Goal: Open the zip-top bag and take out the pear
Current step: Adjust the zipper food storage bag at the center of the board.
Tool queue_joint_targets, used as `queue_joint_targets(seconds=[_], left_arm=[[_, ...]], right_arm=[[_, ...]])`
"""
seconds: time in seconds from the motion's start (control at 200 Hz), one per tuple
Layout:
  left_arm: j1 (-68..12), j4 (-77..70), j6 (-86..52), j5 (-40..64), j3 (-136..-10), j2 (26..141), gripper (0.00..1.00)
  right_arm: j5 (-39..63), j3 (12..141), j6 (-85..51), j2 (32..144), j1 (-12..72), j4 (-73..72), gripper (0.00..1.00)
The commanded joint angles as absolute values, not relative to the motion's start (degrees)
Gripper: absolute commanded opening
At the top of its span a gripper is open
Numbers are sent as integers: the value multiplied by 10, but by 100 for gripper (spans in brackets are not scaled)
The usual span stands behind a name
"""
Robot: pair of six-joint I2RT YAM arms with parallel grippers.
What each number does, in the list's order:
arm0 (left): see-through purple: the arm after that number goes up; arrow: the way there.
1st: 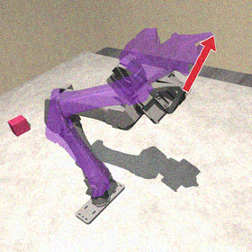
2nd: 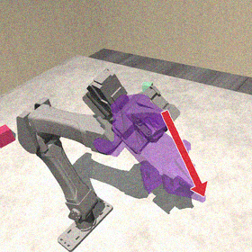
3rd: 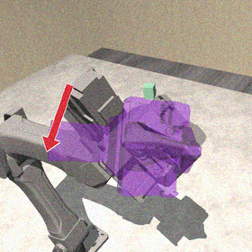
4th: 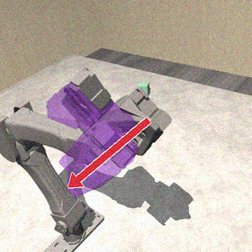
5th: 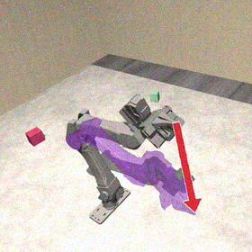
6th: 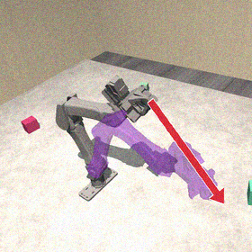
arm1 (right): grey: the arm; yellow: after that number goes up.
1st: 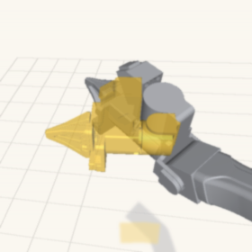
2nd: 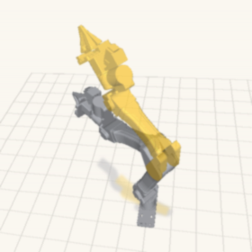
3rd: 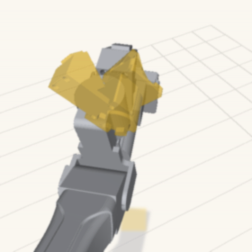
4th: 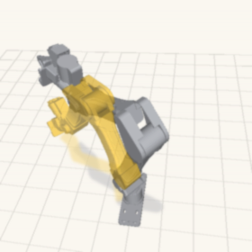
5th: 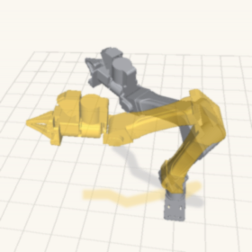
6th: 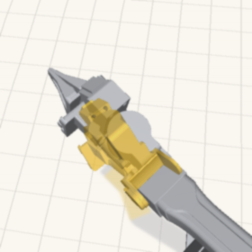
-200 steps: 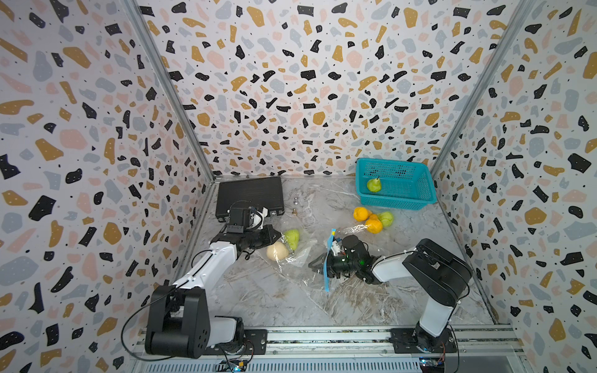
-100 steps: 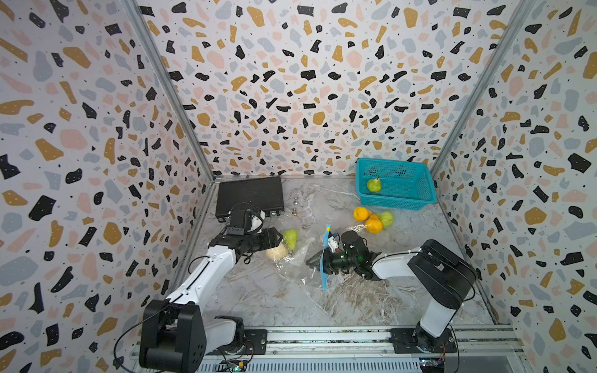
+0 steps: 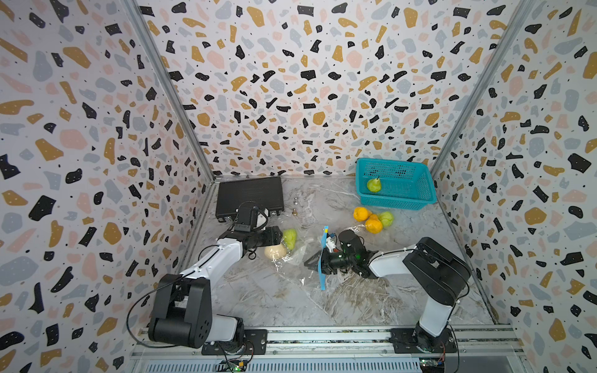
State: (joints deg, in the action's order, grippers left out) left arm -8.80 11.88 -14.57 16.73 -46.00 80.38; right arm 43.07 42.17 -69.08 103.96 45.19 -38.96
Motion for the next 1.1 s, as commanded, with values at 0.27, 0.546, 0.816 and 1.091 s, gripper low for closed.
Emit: queue_joint_targets(seconds=[0.27, 0.546, 0.816, 1.091], left_arm=[[-91, 98, -109, 188, -482, 856, 18], [-112, 130, -151, 201, -480, 755, 8], [-148, 186, -212, 250, -498, 667, 8], [-156, 171, -293, 293, -491, 572, 8]], right_arm=[[454, 444, -674, 1042, 441, -381, 36], [472, 438, -676, 1021, 439, -419, 38], [481, 433, -659, 985, 435, -388, 40], [468, 425, -635, 982, 423, -328, 45]])
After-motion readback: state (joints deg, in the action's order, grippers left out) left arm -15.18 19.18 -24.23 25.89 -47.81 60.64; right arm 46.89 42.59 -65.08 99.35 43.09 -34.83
